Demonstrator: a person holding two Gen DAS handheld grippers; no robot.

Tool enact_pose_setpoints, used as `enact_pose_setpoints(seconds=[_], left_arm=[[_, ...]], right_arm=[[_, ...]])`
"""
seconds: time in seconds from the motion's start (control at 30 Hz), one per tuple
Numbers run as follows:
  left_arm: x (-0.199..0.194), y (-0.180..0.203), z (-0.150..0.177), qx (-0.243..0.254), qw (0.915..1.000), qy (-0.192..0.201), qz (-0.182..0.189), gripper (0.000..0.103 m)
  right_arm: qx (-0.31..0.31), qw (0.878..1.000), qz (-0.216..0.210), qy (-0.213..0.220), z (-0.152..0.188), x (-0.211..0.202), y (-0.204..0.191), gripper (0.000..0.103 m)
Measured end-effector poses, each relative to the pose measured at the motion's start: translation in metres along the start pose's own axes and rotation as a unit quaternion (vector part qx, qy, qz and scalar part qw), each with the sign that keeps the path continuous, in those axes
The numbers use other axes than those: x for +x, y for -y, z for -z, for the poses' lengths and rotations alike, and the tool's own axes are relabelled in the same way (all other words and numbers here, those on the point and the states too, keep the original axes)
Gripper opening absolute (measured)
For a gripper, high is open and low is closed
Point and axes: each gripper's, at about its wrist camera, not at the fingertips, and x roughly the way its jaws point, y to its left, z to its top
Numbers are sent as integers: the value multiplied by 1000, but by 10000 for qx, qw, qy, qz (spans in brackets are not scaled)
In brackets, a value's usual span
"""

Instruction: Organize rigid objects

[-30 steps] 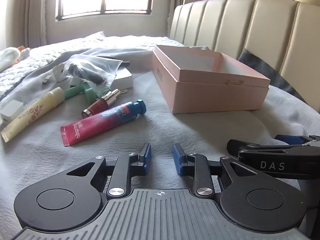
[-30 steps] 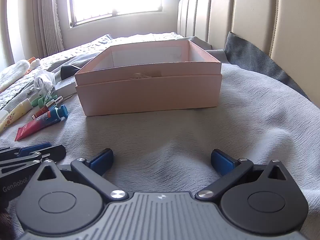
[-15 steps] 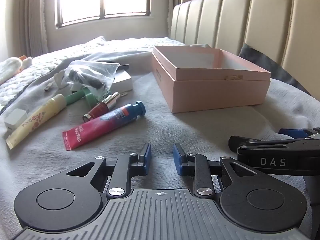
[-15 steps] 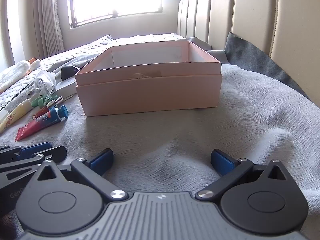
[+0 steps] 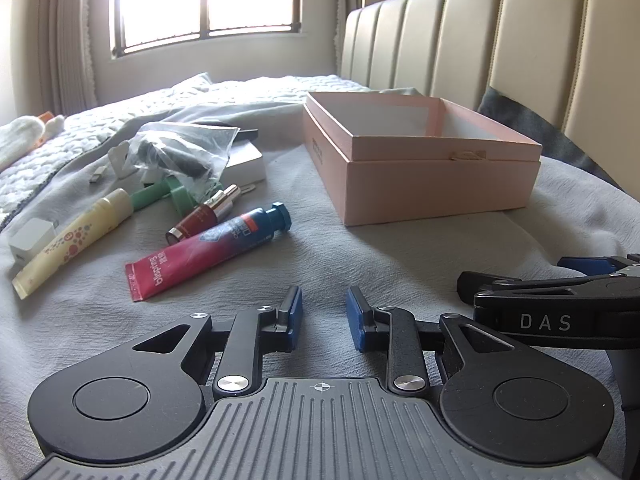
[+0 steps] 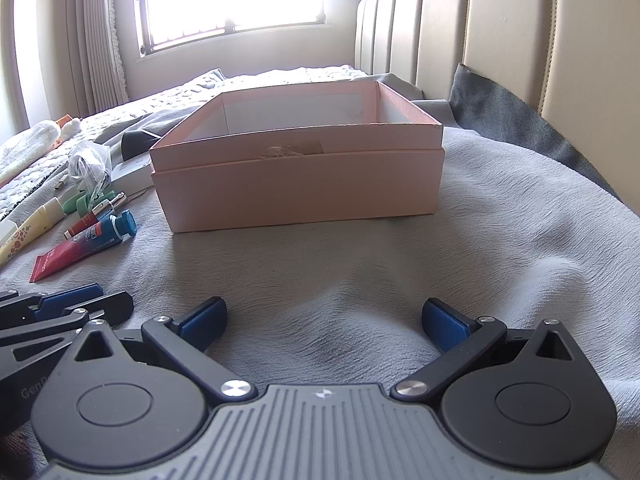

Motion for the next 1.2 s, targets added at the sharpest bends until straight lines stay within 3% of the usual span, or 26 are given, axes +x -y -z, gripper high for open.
enact_pose_setpoints(seconds=[1.2], left_arm=[[0, 0, 0, 12, 10000, 9, -5, 30]], right_arm=[[21, 10000, -47, 2, 0, 1, 1, 103]])
